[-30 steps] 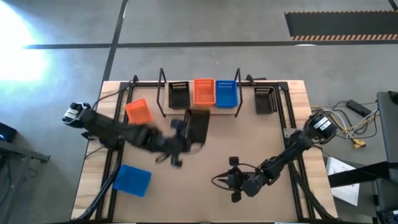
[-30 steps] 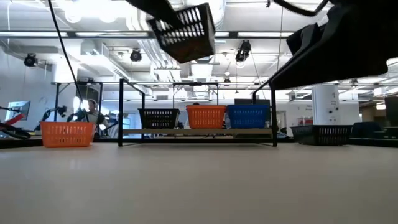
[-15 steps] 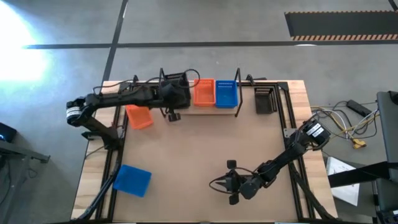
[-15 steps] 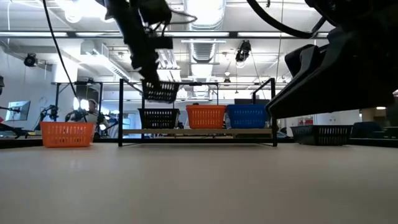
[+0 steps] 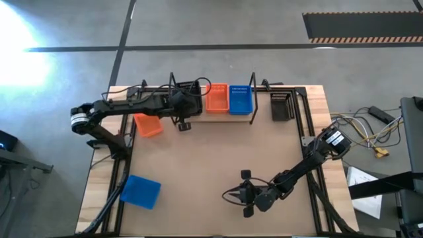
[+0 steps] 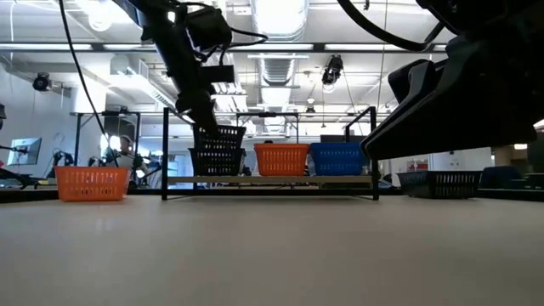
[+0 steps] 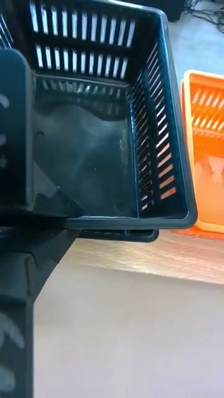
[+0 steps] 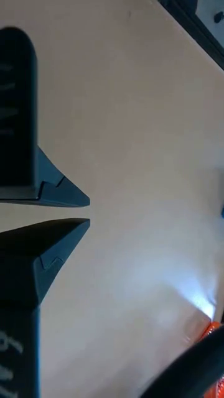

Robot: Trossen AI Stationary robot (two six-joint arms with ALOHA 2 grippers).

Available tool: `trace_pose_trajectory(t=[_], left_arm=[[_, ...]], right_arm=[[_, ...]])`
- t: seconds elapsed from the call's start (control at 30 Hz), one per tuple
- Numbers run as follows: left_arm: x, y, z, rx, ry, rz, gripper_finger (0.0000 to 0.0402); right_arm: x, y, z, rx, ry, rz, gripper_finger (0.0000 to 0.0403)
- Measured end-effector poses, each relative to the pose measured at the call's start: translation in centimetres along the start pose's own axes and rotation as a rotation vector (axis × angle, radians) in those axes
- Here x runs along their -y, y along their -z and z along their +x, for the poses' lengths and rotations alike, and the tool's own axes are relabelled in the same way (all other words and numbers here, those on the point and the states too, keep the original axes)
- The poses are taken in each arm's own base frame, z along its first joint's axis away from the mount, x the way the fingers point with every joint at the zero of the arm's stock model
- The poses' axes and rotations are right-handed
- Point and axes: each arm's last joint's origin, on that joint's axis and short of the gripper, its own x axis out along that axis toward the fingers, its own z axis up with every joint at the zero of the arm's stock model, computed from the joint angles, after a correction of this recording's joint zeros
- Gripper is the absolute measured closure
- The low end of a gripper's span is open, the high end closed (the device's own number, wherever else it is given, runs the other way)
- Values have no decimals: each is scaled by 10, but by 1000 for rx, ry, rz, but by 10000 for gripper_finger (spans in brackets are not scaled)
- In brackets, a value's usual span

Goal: Stack baskets on shelf by color
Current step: Stack the bottom black bin on the black bin on the shelf, then stack the blue bin on the blue bins on the shelf

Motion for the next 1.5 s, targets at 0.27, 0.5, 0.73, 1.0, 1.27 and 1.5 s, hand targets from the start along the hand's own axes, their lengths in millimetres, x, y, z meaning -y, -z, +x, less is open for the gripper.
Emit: trace_pose_trajectory(t=[0.27, 0.5, 0.73, 1.0, 1.27, 1.5], left_arm=[[0, 0, -1, 0, 7, 24, 323], [-4, -14, -33, 35, 14, -50, 269], [19, -22, -88, 113, 91, -114, 265], [95, -4, -141, 76, 162, -102, 265], [168, 26, -171, -44, 250, -266, 265], [220, 49, -186, -211, 356, -475, 265]], right_arm=[[0, 0, 0, 0, 0, -1, 369], [0, 0, 0, 0, 0, -3, 369], [0, 0, 0, 0, 0, -3, 369], [0, 5, 3, -15, 5, -13, 369], [0, 7, 6, -15, 9, -25, 369], [-1, 5, 6, 3, 6, -53, 369]])
